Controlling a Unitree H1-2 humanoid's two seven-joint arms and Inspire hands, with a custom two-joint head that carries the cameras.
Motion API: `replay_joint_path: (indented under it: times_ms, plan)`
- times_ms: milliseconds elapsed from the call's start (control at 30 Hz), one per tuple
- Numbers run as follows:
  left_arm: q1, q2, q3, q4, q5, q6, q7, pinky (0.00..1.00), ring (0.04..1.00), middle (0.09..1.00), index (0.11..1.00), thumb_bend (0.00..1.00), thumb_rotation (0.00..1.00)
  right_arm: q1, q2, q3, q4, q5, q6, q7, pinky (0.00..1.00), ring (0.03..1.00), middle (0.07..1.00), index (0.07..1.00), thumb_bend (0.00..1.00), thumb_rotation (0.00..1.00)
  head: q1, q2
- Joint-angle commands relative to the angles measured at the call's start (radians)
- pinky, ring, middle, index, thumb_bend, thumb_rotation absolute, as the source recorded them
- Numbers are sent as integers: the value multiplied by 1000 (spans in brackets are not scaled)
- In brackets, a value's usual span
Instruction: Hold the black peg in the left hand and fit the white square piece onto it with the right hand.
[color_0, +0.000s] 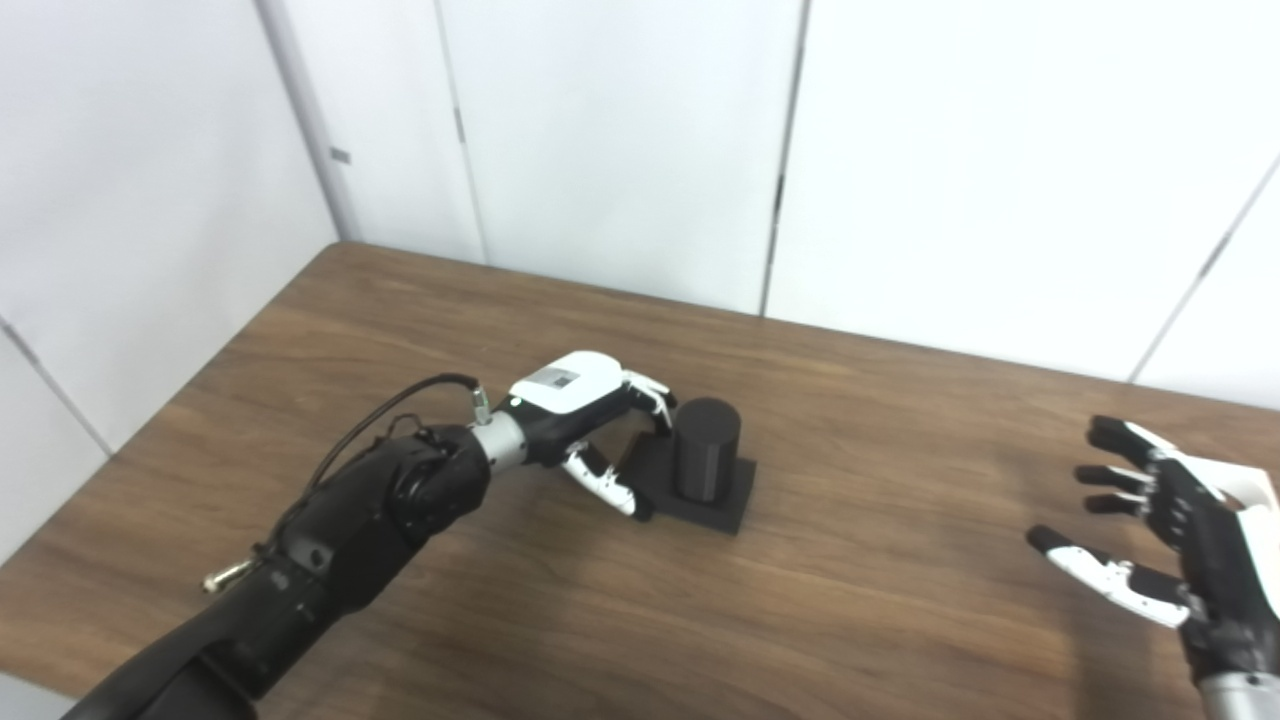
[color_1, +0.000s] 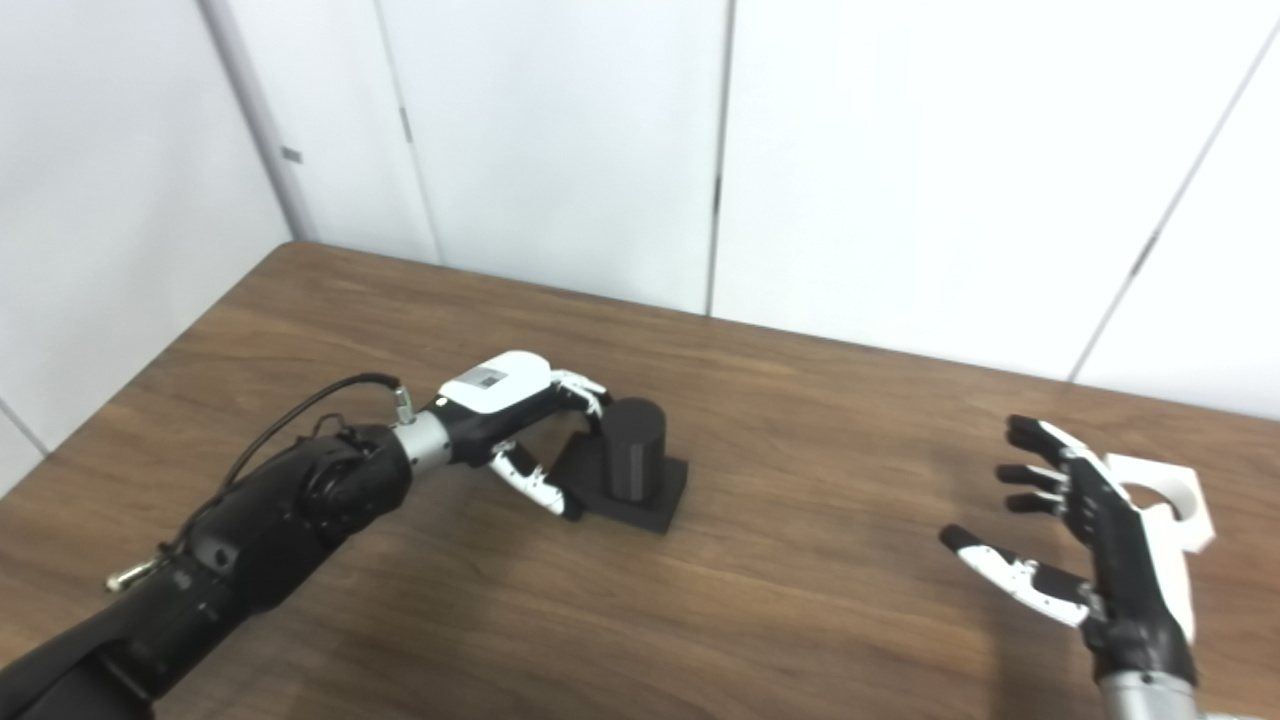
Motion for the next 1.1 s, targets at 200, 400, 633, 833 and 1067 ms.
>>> replay_joint_path:
  times_ms: [200,400,633,833,1067]
  plan:
    - [-28,-86,-157,22,125,-44,-80,785,883,847,487,521,76,-32,-8,4,23,-12,-118,-30,577,691,803,784,604,0,-56,19]
    - [-51,-101,-220,53,218,-58,-53,831,898,854,488,521,77,-38,-4,3,36,6,-132,-28,587,702,812,791,608,0,-111,26]
    - [-62,-98,-269,87,303,-86,4,823,868,836,488,520,80,-49,-9,-4,18,-10,-121,-33,587,691,791,784,622,17,-186,28]
    - [-63,-99,-286,106,311,-106,41,807,854,835,487,520,80,-101,-103,-13,-39,-32,-51,32,580,691,782,767,706,0,-276,9]
    - [-51,-82,-286,117,305,-135,80,798,848,833,487,521,79,-183,-261,26,-101,-166,109,154,480,586,671,676,770,17,-411,-27]
